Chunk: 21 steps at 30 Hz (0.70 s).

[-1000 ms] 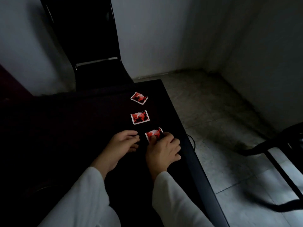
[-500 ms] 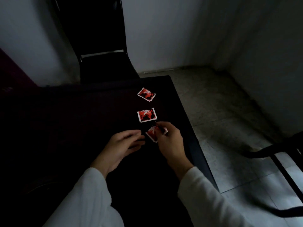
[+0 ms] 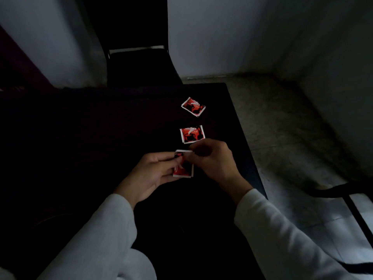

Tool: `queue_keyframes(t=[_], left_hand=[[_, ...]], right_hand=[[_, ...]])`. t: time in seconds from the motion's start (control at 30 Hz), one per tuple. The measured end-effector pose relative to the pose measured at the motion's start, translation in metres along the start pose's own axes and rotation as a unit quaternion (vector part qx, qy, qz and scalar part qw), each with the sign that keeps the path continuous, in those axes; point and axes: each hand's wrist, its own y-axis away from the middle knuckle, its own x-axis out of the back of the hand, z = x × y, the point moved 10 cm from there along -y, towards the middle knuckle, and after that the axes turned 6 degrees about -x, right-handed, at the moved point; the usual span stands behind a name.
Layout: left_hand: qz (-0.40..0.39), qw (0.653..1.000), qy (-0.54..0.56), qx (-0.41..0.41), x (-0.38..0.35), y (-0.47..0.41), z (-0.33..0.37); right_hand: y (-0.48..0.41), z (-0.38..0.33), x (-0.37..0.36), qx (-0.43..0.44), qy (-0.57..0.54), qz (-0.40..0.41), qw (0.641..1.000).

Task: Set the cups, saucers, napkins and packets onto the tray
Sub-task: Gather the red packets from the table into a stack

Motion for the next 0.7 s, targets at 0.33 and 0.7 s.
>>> queue_keyframes(t=[0.33, 0.7], left_hand=[[0.073, 0.997, 0.012, -0.008, 0.009, -0.003, -0.002], [0.093, 0.995, 0.0, -0.023, 0.006, -0.001, 0.003]], right_hand=[[-0.023, 0.004, 0.011, -0.1, 0.081, 0.196, 0.972], [-0.021, 0.013, 0.014, -0.107, -0.226, 0.206, 0.946]])
